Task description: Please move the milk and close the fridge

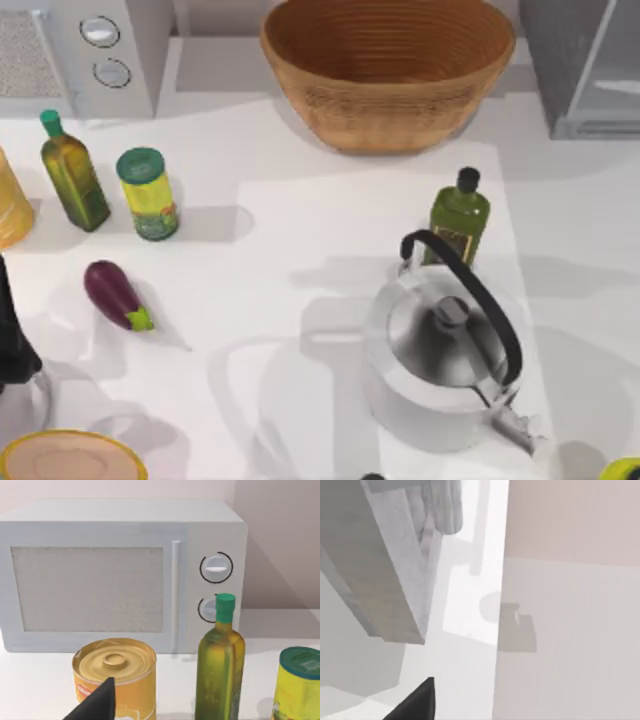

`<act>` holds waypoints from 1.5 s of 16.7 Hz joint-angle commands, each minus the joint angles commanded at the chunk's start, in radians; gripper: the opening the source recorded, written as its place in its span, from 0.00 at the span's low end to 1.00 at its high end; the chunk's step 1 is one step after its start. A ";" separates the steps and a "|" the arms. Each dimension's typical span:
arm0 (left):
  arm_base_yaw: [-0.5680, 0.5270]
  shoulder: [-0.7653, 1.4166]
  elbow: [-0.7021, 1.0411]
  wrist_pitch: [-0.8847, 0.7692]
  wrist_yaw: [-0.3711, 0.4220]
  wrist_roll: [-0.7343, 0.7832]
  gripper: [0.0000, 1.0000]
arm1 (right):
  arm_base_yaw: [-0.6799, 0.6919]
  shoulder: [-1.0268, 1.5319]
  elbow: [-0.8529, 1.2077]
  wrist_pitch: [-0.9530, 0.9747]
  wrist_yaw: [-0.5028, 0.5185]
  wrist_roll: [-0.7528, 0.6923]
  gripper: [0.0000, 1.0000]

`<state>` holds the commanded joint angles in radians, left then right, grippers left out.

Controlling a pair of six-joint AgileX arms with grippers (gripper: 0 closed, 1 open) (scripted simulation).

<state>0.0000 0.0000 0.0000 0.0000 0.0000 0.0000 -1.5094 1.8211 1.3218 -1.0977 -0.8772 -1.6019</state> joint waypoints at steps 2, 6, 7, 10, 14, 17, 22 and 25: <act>0.000 0.000 0.000 0.000 0.000 0.000 1.00 | 0.057 0.003 -0.003 0.091 0.011 0.116 1.00; 0.000 0.000 0.000 0.000 0.000 0.000 1.00 | 0.169 0.002 -0.005 0.236 0.038 0.287 1.00; 0.000 0.000 0.000 0.000 0.000 0.000 1.00 | 0.192 0.002 -0.005 0.278 0.045 0.339 1.00; 0.000 0.000 0.000 0.000 0.000 0.000 1.00 | 0.288 0.001 -0.008 0.437 0.066 0.540 1.00; 0.000 0.000 0.000 0.000 0.000 0.000 1.00 | 0.472 0.008 -0.012 0.669 0.094 0.810 1.00; 0.000 0.000 0.000 0.000 0.000 0.000 1.00 | 0.558 0.012 -0.017 0.770 0.116 0.926 1.00; 0.000 0.000 0.000 0.000 0.000 0.000 1.00 | 0.579 0.013 -0.020 0.794 0.122 0.955 1.00; 0.000 0.000 0.000 0.000 0.000 0.000 1.00 | 0.581 0.006 -0.031 0.802 0.129 0.961 1.00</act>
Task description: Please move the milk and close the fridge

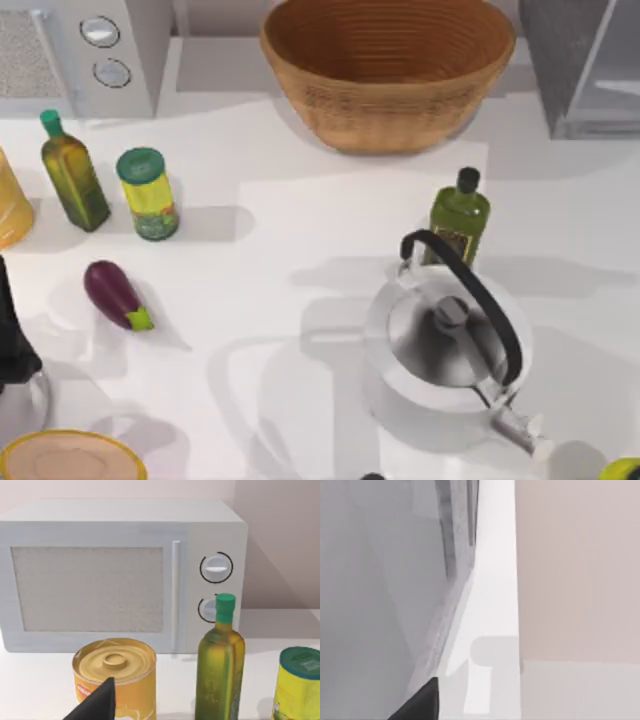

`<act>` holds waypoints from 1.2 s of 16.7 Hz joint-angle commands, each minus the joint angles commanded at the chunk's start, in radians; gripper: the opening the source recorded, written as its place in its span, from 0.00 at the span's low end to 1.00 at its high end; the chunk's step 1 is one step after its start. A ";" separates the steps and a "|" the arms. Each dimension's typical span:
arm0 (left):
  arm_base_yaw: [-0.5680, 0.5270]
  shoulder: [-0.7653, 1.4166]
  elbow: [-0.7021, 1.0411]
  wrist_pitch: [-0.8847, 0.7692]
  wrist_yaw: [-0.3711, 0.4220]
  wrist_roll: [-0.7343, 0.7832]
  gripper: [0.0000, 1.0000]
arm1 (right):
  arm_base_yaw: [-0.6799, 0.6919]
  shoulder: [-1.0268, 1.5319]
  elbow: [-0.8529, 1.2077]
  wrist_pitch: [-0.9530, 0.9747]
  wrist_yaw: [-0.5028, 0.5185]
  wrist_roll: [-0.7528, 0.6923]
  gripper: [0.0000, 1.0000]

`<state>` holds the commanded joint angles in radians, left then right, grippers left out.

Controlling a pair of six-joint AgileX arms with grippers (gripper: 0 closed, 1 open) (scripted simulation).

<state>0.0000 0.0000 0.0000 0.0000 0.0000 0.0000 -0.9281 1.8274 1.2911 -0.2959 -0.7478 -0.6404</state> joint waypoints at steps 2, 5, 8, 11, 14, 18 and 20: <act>0.000 0.000 0.000 0.000 0.000 0.000 1.00 | 0.049 -0.010 -0.023 0.025 0.038 0.036 1.00; 0.000 0.000 0.000 0.000 0.000 0.000 1.00 | 0.184 -0.041 -0.068 0.081 0.151 0.139 1.00; 0.000 0.000 0.000 0.000 0.000 0.000 1.00 | 0.341 -0.073 -0.109 0.133 0.278 0.253 1.00; 0.000 0.000 0.000 0.000 0.000 0.000 1.00 | 0.488 -0.105 -0.152 0.186 0.372 0.324 1.00; 0.000 0.000 0.000 0.000 0.000 0.000 1.00 | 0.670 -0.131 -0.193 0.234 0.519 0.447 1.00; 0.000 0.000 0.000 0.000 0.000 0.000 1.00 | 0.858 -0.183 -0.266 0.319 0.680 0.590 1.00; 0.000 0.000 0.000 0.000 0.000 0.000 1.00 | 0.898 -0.204 -0.291 0.344 0.710 0.619 1.00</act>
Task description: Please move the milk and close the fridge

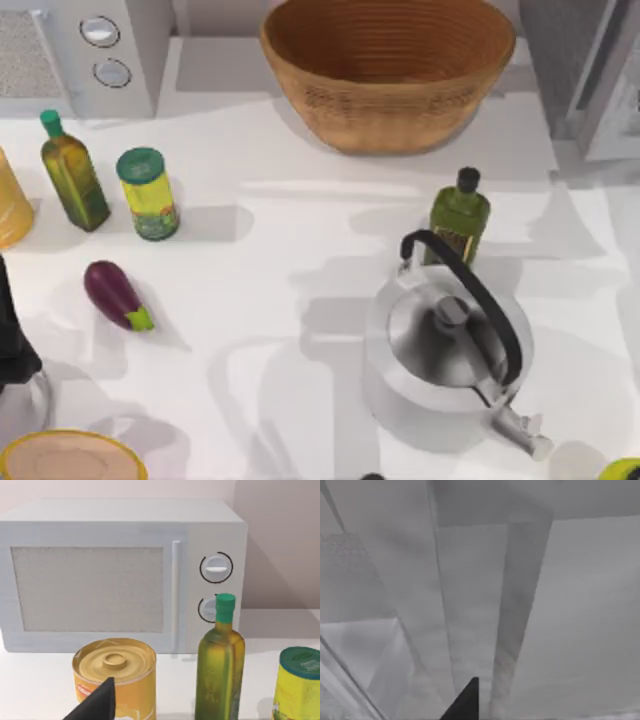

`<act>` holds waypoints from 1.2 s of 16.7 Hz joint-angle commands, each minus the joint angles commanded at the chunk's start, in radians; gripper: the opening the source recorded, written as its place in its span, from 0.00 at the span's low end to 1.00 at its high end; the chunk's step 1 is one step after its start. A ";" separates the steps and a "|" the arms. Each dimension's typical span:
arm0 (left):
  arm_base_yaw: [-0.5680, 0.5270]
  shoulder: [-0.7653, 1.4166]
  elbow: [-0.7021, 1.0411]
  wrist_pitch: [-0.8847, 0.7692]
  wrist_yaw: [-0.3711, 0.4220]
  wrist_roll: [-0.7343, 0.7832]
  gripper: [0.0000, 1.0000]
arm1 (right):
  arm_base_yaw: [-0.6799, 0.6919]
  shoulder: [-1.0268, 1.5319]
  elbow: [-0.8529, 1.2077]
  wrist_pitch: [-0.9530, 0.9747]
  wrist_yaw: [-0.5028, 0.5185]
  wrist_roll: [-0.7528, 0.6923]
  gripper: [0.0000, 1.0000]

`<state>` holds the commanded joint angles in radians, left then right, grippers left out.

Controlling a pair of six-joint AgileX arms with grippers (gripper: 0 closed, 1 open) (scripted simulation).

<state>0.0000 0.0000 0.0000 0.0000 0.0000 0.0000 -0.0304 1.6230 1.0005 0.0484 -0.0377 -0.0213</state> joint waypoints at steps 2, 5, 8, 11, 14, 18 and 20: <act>0.000 0.000 0.000 0.000 0.000 0.000 1.00 | 0.004 -0.003 -0.003 0.003 0.003 0.003 1.00; 0.000 0.000 0.000 0.000 0.000 0.000 1.00 | -0.009 0.002 -0.006 0.000 0.008 -0.002 1.00; 0.000 0.000 0.000 0.000 0.000 0.000 1.00 | -0.010 0.036 0.029 -0.008 0.008 -0.001 1.00; 0.000 0.000 0.000 0.000 0.000 0.000 1.00 | -0.010 0.106 0.117 -0.024 0.010 0.001 1.00; 0.000 0.000 0.000 0.000 0.000 0.000 1.00 | -0.010 0.165 0.191 -0.039 0.011 0.001 1.00; 0.000 0.000 0.000 0.000 0.000 0.000 1.00 | -0.008 0.245 0.290 -0.061 0.012 0.000 1.00; 0.000 0.000 0.000 0.000 0.000 0.000 1.00 | -0.007 0.284 0.339 -0.070 0.012 -0.001 1.00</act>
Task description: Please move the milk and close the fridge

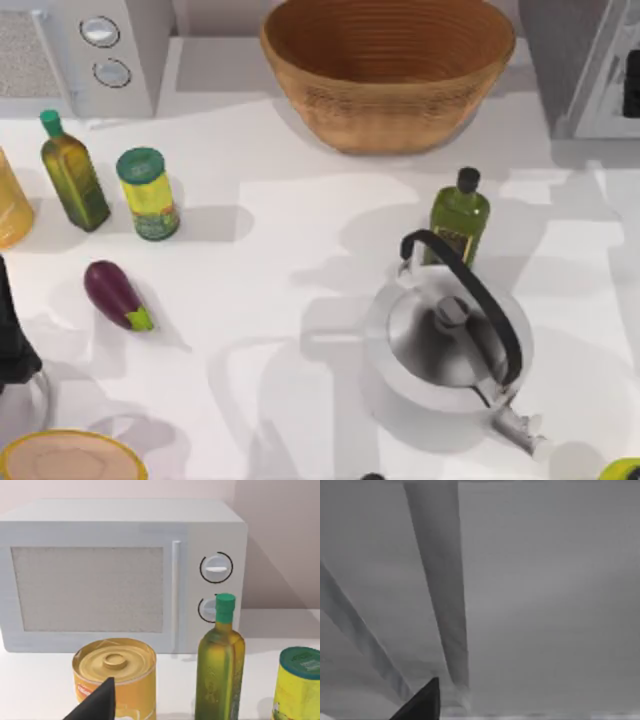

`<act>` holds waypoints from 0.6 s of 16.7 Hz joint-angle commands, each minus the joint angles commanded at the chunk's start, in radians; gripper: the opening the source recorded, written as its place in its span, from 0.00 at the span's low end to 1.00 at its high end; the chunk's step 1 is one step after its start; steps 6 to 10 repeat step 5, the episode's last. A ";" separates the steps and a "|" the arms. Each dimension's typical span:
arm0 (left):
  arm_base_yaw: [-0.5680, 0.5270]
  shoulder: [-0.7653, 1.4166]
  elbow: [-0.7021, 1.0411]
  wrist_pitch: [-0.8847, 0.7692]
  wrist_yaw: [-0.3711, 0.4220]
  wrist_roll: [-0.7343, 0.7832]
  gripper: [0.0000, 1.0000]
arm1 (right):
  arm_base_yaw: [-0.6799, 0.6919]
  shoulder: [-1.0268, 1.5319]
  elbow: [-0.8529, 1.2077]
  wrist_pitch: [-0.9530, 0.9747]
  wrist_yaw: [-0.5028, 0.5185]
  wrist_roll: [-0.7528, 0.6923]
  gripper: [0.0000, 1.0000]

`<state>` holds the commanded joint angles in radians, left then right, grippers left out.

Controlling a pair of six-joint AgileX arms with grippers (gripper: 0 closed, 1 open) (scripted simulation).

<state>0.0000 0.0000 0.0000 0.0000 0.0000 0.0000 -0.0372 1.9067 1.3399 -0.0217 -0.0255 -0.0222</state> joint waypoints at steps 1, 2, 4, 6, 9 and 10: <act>0.000 0.000 0.000 0.000 0.000 0.000 1.00 | 0.000 0.021 0.033 -0.005 0.001 0.000 1.00; 0.000 0.000 0.000 0.000 0.000 0.000 1.00 | 0.000 0.044 0.066 -0.010 0.001 0.000 1.00; 0.000 0.000 0.000 0.000 0.000 0.000 1.00 | 0.000 0.076 0.104 -0.021 0.002 0.002 1.00; 0.000 0.000 0.000 0.000 0.000 0.000 1.00 | -0.001 0.079 0.108 -0.022 0.003 0.002 1.00; 0.000 0.000 0.000 0.000 0.000 0.000 1.00 | -0.001 0.079 0.108 -0.022 0.003 0.002 1.00; 0.000 0.000 0.000 0.000 0.000 0.000 1.00 | -0.001 0.079 0.108 -0.022 0.003 0.002 1.00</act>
